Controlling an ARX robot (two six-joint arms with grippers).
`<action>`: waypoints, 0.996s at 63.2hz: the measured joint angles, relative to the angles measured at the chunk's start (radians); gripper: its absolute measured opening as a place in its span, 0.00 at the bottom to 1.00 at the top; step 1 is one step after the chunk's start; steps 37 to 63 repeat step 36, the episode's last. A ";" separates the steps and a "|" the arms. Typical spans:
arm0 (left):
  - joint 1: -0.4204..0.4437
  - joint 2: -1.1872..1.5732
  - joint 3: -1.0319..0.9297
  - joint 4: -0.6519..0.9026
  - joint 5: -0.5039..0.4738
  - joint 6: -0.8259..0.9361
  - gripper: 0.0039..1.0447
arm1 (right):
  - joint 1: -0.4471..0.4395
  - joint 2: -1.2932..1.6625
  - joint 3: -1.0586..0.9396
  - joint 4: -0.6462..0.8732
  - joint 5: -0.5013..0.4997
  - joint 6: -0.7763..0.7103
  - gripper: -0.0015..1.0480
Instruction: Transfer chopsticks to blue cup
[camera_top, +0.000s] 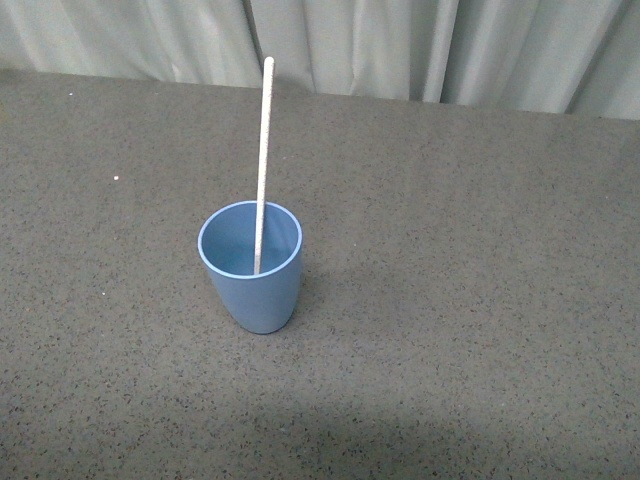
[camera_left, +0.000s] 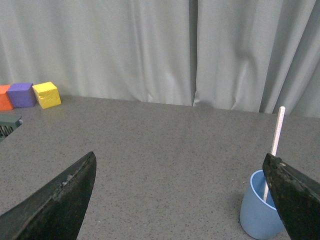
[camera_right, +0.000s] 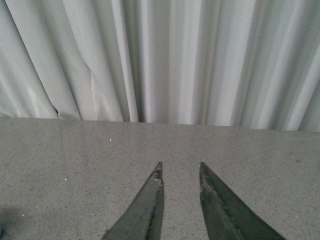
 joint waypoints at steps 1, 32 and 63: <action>0.000 0.000 0.000 0.000 0.000 0.000 0.94 | 0.000 0.000 0.000 0.000 0.000 0.000 0.36; 0.000 0.000 0.000 0.000 0.000 0.000 0.94 | 0.000 0.000 0.000 0.000 0.000 0.000 0.91; 0.000 0.000 0.000 0.000 0.000 0.000 0.94 | 0.000 0.000 0.000 0.000 0.000 0.000 0.91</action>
